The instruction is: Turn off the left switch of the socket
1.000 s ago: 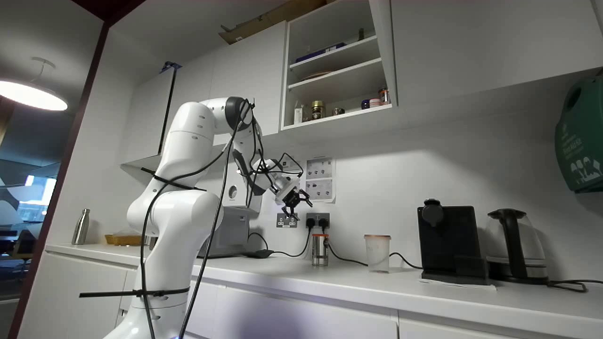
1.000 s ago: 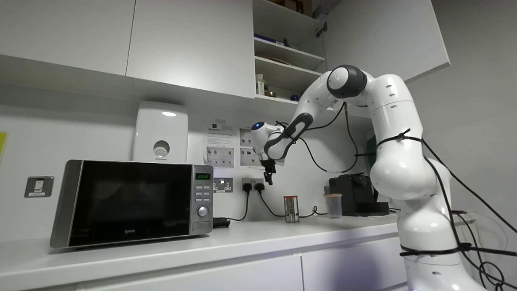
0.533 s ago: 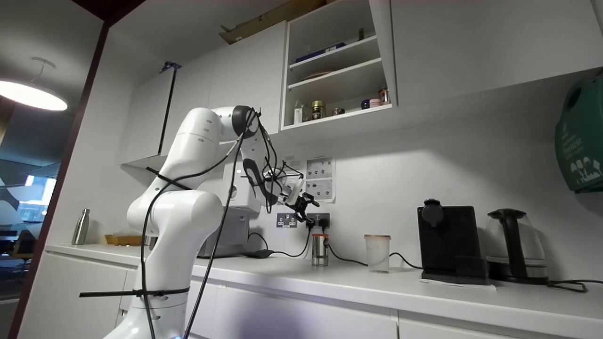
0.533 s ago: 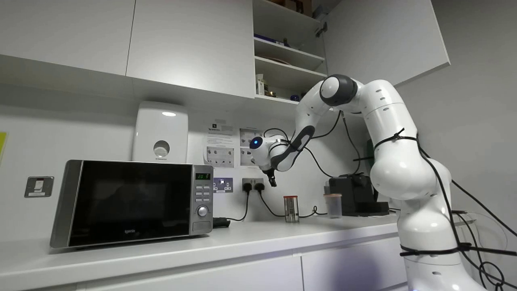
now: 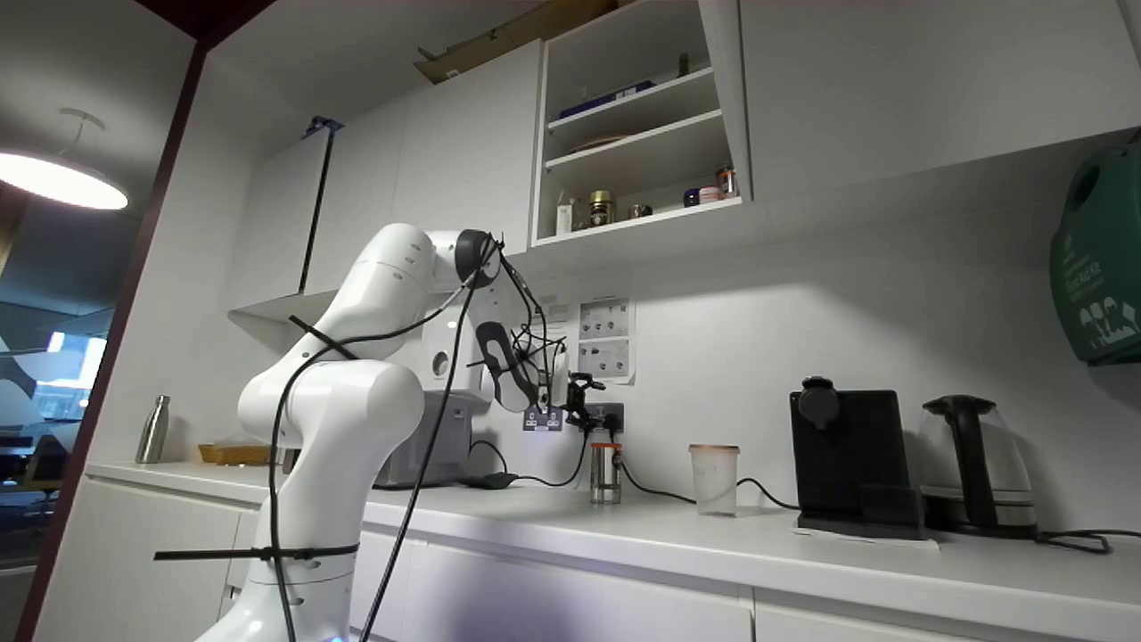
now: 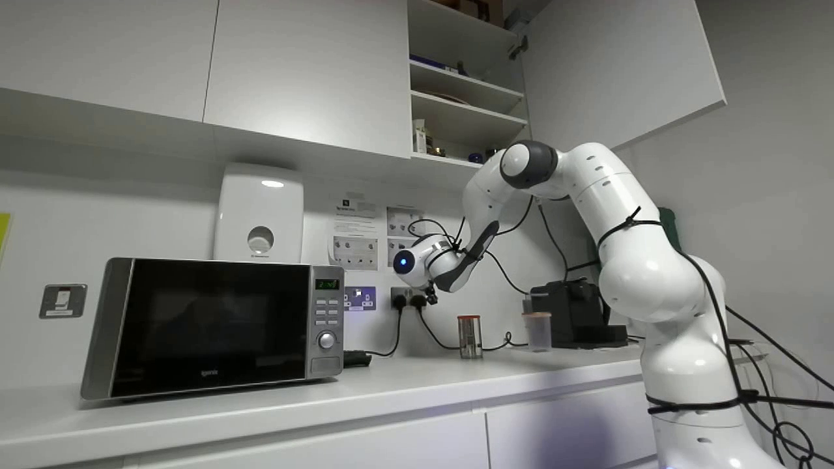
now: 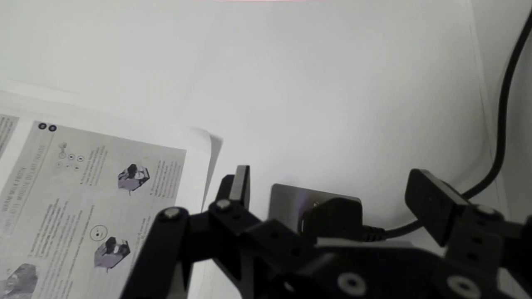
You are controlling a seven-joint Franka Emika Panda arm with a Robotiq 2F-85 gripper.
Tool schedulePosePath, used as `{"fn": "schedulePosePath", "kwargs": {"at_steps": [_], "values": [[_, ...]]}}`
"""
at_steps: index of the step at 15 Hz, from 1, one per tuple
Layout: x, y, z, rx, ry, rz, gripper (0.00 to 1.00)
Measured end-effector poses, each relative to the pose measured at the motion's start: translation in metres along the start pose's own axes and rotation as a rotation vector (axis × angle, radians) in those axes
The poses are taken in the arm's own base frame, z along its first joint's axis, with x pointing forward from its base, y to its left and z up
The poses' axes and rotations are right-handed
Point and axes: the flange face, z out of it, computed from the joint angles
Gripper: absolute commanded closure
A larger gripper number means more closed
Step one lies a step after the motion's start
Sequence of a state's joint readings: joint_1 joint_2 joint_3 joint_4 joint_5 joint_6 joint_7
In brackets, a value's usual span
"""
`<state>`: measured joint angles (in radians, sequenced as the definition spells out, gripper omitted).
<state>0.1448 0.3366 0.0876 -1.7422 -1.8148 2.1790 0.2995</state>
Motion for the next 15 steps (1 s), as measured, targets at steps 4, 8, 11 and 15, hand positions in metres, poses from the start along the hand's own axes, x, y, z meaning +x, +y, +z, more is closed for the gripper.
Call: {"fn": "schedulePosePath", "kwargs": {"at_steps": [4,8,11,15], "values": [[0.017,-0.032,0.004,0.018,-0.073,0.094,0.00],[0.034,-0.042,0.000,0.013,-0.074,0.217,0.00],[0.042,-0.022,-0.004,-0.037,-0.046,0.307,0.00],[0.045,0.005,-0.003,-0.123,-0.016,0.400,0.00]]}}
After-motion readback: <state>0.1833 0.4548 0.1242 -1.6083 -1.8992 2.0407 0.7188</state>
